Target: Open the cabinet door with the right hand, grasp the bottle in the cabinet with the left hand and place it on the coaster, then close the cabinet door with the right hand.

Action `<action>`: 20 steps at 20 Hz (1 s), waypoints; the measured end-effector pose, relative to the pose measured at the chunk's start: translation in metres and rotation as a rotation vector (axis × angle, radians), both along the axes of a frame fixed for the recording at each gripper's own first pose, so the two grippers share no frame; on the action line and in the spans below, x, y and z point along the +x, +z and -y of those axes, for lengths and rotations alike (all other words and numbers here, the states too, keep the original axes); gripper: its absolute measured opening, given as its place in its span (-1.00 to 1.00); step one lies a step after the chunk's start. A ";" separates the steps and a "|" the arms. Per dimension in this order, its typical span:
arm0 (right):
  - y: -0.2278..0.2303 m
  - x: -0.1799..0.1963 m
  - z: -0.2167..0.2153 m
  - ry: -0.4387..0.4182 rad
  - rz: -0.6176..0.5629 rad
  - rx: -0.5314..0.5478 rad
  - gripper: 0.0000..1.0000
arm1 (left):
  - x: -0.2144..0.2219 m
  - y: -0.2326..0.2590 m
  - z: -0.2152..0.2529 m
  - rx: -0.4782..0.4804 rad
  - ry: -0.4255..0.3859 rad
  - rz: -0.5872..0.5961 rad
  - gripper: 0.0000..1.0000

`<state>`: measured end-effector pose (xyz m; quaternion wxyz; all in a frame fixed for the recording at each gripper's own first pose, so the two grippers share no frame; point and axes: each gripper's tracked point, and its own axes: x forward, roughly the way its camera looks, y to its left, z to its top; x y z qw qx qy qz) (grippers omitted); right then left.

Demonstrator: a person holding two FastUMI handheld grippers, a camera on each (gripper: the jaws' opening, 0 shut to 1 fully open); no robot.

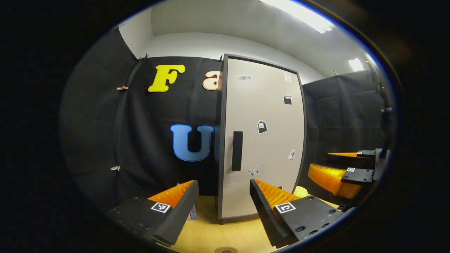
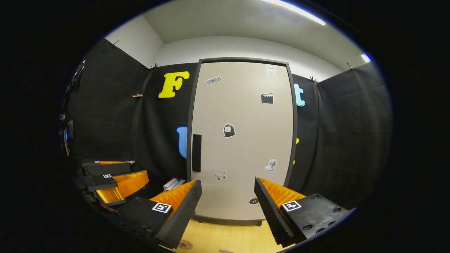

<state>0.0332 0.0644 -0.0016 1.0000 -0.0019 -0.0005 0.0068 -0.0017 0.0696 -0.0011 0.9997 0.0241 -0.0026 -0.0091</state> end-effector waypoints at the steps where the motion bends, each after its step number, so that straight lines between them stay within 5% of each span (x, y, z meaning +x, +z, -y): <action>1: 0.005 0.007 -0.007 0.011 0.017 0.010 0.95 | 0.000 0.000 -0.006 -0.003 0.003 -0.002 0.85; 13: 0.002 0.101 -0.090 0.087 0.032 0.017 0.95 | 0.003 -0.005 -0.069 -0.010 0.051 -0.022 0.84; 20: -0.008 0.161 -0.107 0.045 0.039 0.002 0.90 | 0.007 -0.012 -0.083 -0.018 0.046 -0.033 0.84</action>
